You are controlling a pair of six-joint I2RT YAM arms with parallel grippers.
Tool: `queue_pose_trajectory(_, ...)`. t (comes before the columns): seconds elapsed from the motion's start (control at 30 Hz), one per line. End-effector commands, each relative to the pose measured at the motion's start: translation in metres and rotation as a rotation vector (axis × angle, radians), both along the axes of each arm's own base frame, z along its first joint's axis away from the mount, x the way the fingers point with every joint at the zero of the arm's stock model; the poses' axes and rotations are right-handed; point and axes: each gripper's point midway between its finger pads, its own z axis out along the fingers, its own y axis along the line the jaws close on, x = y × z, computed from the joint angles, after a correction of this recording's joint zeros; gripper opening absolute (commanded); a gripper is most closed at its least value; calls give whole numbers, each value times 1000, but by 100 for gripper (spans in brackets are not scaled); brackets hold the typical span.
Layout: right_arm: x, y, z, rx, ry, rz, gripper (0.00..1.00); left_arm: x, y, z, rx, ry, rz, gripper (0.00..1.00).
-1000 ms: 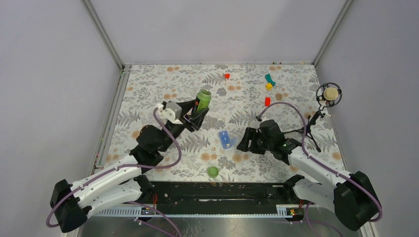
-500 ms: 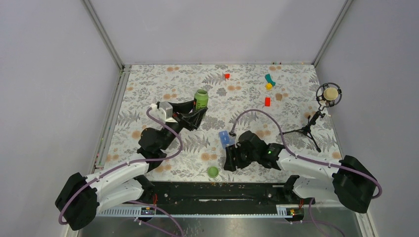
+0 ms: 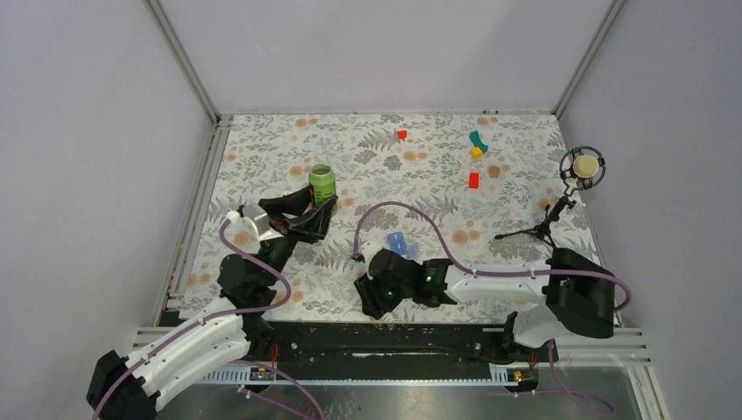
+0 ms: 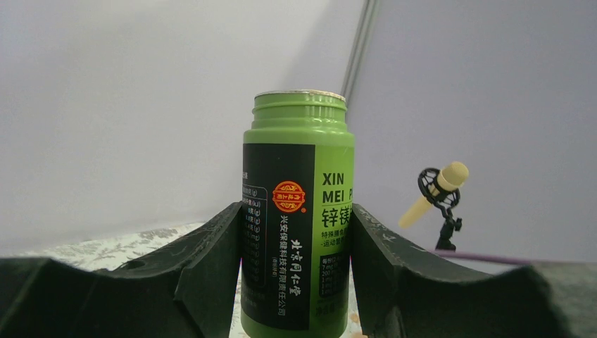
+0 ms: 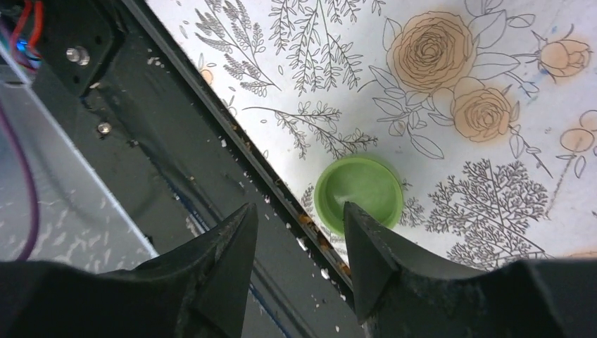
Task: Sort the pills into containers
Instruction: Adjust the lid of the pill bottle at the center of the board.
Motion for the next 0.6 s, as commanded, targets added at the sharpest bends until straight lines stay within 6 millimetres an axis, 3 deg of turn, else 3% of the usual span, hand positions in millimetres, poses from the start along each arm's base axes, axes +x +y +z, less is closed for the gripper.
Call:
queue_pose_trajectory(0.0, 6, 6, -9, -97, -87, -13, 55, 0, 25, 11, -37, -26, 104, 0)
queue_pose_trajectory(0.27, 7, 5, -34, -228, -122, -25, 47, -3, 38, 17, -39, -33, 148, 0)
queue_pose_trajectory(0.57, 11, 12, -35, -241, -135, -21, 21, -2, 39, 16, -33, -24, 157, 0)
